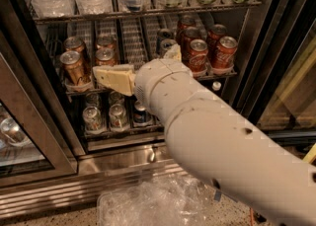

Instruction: Pick redbull can from top shelf of fridge

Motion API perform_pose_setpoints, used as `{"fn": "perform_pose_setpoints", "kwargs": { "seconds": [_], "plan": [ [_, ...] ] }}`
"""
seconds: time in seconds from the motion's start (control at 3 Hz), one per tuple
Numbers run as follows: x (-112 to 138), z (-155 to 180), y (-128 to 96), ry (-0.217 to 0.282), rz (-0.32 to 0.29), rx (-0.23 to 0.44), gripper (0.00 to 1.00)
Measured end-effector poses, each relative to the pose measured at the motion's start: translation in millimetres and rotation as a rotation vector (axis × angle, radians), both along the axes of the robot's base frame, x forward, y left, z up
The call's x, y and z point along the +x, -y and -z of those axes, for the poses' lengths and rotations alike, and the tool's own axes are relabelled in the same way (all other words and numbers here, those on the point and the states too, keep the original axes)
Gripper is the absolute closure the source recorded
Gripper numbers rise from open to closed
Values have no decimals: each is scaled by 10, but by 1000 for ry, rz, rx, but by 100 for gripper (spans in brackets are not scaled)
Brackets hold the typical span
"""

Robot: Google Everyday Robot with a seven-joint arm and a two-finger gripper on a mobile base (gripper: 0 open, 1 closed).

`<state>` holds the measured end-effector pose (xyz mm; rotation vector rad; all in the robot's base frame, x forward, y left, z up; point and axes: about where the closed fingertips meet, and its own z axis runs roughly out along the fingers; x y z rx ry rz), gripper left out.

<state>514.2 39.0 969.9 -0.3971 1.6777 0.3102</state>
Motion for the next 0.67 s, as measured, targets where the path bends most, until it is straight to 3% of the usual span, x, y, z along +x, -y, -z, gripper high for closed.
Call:
{"fn": "perform_pose_setpoints", "kwargs": {
  "seconds": [0.33, 0.67],
  "plan": [
    [146, -141, -88, 67, 82, 23, 0],
    [429, -530, -237, 175, 145, 30, 0]
  ]
}}
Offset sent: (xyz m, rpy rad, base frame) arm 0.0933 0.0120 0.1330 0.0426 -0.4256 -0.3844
